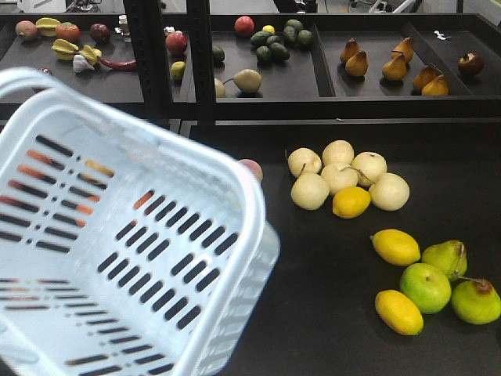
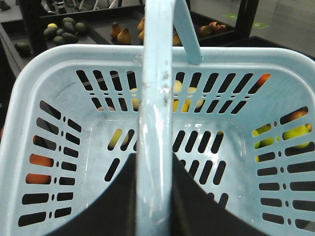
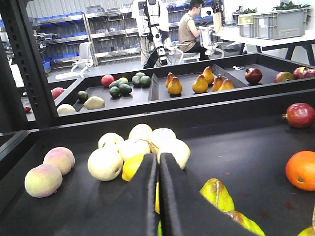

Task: Pick three apples into basket with both arms
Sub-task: 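Swing the lifted basket toward the robot with the left arm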

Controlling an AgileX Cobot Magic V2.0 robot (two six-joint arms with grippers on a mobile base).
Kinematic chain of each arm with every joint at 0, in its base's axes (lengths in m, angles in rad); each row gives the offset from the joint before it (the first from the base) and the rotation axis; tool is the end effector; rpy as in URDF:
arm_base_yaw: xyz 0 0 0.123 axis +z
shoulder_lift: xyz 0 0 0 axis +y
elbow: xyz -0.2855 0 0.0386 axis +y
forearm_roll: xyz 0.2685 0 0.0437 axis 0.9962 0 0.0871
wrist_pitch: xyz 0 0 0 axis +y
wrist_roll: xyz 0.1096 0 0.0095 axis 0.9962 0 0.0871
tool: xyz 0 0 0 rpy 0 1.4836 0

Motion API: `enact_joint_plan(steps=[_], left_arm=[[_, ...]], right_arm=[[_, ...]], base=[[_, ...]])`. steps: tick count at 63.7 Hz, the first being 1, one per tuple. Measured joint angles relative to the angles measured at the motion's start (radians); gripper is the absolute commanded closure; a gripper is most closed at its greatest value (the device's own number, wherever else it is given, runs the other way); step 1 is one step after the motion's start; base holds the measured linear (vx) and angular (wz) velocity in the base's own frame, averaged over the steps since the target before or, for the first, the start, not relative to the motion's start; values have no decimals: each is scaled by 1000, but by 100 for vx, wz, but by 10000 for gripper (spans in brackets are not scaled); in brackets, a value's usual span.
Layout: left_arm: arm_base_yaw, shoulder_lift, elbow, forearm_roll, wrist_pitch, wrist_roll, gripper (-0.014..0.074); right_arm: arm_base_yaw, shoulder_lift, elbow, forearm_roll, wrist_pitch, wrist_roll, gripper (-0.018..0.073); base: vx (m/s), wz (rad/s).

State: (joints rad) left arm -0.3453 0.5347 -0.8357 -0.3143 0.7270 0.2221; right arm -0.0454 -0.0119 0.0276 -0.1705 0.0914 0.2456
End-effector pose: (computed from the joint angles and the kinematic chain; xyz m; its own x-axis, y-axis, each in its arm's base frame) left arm 0.1051 -0.0619 0.3897 -0.2989 0.0907 -0.9500 0.5104 0.8563 -0.0788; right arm 0.0930 -0.0059 0.1956 -0.0139 0.0764 -0.9970 0.0621 0.9952 0.0754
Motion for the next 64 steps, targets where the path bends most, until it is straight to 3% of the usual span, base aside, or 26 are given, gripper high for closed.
enact_joint_plan(steps=[11,64], left_arm=[[0,-38,60,67,3,-60,604],[0,-39,65,68,-22,-70,603]], right_arm=[[0,0,0,0,0,0,564],[0,0,0,0,0,0,564]], base=[[0,0],[0,0]])
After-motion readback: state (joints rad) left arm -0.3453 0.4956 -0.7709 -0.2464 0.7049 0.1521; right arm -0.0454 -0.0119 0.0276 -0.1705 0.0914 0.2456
